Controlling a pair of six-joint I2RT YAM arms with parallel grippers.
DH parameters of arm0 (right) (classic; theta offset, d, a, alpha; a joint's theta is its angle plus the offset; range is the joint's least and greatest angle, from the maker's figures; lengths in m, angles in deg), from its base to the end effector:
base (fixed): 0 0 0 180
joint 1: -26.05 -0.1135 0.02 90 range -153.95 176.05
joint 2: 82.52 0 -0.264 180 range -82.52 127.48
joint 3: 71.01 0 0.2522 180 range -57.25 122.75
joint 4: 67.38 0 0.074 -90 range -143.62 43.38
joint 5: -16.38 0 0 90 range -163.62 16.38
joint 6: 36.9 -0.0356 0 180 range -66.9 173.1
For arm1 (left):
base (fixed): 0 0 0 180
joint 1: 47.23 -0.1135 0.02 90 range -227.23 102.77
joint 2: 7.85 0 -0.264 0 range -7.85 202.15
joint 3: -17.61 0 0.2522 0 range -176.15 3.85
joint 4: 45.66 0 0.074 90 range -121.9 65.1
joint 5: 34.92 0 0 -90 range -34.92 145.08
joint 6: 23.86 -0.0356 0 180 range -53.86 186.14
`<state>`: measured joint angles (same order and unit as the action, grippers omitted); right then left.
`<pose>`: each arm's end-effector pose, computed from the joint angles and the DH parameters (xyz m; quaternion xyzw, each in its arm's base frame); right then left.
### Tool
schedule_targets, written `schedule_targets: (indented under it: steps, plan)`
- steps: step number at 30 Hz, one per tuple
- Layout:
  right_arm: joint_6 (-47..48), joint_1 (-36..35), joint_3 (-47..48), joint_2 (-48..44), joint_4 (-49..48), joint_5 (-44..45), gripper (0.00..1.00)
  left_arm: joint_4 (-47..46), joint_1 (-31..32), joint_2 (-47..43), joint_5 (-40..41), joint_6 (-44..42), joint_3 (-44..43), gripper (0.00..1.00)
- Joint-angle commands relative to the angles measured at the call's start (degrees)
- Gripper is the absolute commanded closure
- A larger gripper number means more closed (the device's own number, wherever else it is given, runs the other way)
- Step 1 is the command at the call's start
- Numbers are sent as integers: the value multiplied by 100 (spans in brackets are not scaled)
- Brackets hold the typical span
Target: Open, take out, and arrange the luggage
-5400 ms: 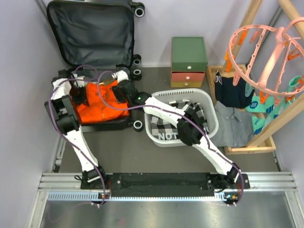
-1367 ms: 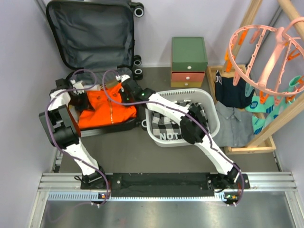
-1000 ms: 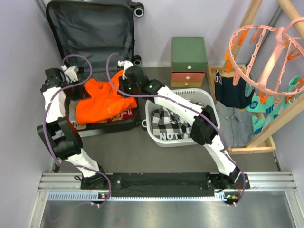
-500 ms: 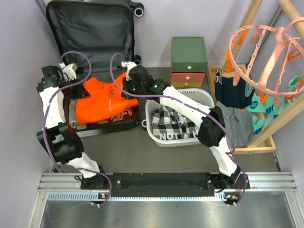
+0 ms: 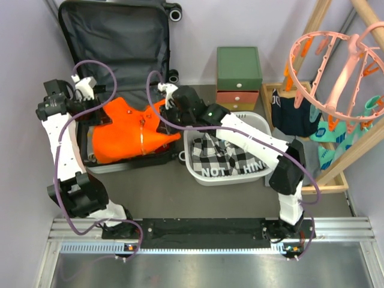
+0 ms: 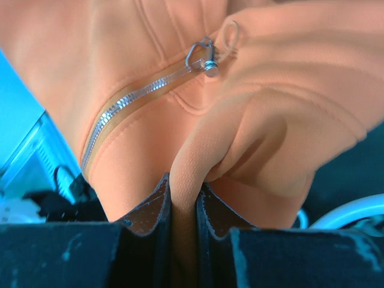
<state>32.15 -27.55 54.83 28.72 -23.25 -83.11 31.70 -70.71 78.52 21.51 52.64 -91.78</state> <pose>0.2651 0.3694 0.3694 -0.2820 0.8146 0.3608 0.3560 0.2792 0.0998 0.3914 0.0088 0.9156 -0.1678 0.3652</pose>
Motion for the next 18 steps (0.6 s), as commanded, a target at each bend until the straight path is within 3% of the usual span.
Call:
schedule_targets:
  steps: [1,5,8,11,12,17,18]
  plan:
    - [-216,-124,-458,-612,-101,-921,100,188,-77,-305,279,-469,-44,100]
    - [-164,8,-152,-122,3,-765,100,-433,-104,-270,630,-347,851,100]
    - [55,78,498,616,284,7,100,-839,-121,-156,912,-197,1336,100]
    - [266,96,1333,1363,662,790,88,-1278,-130,11,1096,-127,1573,100]
    - [310,96,1700,1513,724,931,79,-1497,-130,81,1123,-101,1618,100]
    - [416,96,1880,2006,856,1563,60,-1675,-112,310,756,-188,1715,100]
    - [425,96,1784,1989,917,1835,52,-1640,-121,345,668,-223,1715,100]
